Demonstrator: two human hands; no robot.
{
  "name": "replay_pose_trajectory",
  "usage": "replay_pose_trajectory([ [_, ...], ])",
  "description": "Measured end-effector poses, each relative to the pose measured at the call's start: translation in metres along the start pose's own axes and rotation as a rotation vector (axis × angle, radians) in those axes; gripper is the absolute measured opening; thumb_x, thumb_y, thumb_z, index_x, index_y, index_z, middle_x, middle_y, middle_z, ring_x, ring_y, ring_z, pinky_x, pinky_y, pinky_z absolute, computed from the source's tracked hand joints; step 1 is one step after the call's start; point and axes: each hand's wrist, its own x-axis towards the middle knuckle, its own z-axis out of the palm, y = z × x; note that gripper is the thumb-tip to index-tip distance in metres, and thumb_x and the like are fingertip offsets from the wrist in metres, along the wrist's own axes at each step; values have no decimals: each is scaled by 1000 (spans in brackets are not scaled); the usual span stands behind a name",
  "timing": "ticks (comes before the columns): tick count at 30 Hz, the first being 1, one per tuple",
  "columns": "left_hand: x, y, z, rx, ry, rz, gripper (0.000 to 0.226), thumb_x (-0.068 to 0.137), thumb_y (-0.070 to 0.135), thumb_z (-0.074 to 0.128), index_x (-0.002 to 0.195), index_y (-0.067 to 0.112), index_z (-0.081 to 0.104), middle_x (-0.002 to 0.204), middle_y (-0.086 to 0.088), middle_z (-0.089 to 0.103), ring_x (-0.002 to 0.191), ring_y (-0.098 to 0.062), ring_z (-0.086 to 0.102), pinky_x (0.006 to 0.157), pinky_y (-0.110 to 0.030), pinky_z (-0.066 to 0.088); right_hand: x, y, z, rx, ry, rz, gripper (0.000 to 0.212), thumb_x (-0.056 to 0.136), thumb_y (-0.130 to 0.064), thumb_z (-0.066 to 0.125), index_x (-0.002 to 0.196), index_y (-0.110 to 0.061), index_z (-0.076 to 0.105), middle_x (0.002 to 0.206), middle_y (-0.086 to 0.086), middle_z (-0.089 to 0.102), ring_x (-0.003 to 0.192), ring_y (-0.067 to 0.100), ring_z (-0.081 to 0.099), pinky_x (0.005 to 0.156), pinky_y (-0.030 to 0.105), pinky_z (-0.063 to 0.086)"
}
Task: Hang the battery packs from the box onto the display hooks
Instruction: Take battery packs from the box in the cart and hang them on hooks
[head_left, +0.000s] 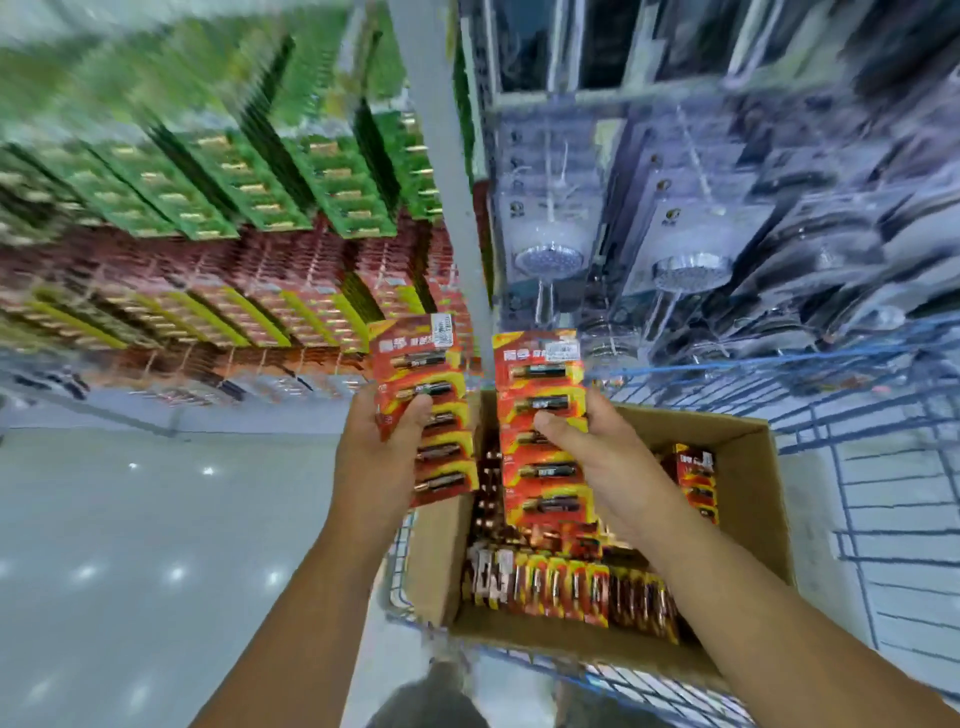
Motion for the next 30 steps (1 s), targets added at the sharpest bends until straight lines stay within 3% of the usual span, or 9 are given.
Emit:
replay_pose_trajectory([
  [3, -5, 38, -54, -140, -12, 40, 15, 106, 15, 57, 115, 25, 64, 85, -1, 75, 71, -23, 73, 51, -38, 60, -9, -33, 56, -22, -70, -96, 30, 95, -24, 74, 124, -26, 67, 115, 3, 79, 108, 26, 75, 96, 54, 58],
  [9, 4, 71, -191, -150, 86, 160, 18, 105, 22, 61, 122, 28, 64, 105, -8, 78, 94, -35, 77, 75, -54, 64, -25, -69, 182, -68, -134, -244, 35, 89, -31, 75, 124, -27, 68, 109, 2, 79, 101, 28, 76, 85, 48, 60],
  [14, 17, 98, -324, -241, 106, 261, 19, 107, 18, 57, 121, 28, 65, 98, -4, 79, 83, -24, 78, 65, -46, 65, -38, -75, 313, -87, -109, -356, 27, 97, -23, 70, 124, -25, 66, 101, 1, 80, 89, 22, 78, 73, 43, 64],
  [18, 32, 112, -429, -218, 126, 325, 17, 106, 23, 60, 119, 33, 64, 101, 2, 80, 87, -19, 79, 64, -38, 64, -44, -71, 416, -124, -104, -416, 24, 98, -32, 70, 120, -40, 64, 108, -11, 80, 98, 12, 77, 88, 48, 61],
  [19, 34, 116, -451, -225, 124, 329, 17, 105, 23, 60, 119, 32, 64, 101, 2, 80, 88, -19, 79, 64, -37, 63, -46, -74, 439, -129, -117, -421, 30, 96, -38, 72, 124, -42, 63, 111, -15, 78, 102, 9, 76, 93, 47, 59],
  [22, 41, 129, -505, -243, 125, 344, 15, 105, 22, 61, 117, 31, 64, 101, 3, 80, 89, -19, 79, 66, -38, 63, -49, -81, 496, -116, -146, -421, 77, 75, -60, 83, 143, -44, 53, 137, -12, 68, 127, 19, 65, 107, 57, 50],
  [24, 48, 137, -531, -253, 125, 364, 16, 104, 24, 62, 119, 30, 65, 102, 3, 80, 89, -20, 79, 68, -41, 64, -45, -87, 525, -129, -139, -441, 91, 64, -71, 87, 145, -47, 50, 145, -11, 63, 135, 24, 59, 111, 61, 46],
  [28, 68, 153, -560, -288, 124, 389, 17, 104, 26, 62, 120, 31, 64, 103, 4, 80, 88, -18, 79, 65, -36, 64, -41, -106, 568, -109, -184, -487, 54, 85, -56, 80, 134, -48, 59, 131, -17, 70, 125, 14, 64, 106, 53, 51],
  [30, 82, 161, -565, -295, 115, 394, 15, 104, 28, 62, 118, 32, 64, 103, 5, 80, 88, -18, 79, 67, -39, 65, -31, -115, 578, -96, -184, -503, 81, 77, -63, 82, 149, -45, 48, 141, -17, 64, 134, 15, 58, 114, 57, 44],
])
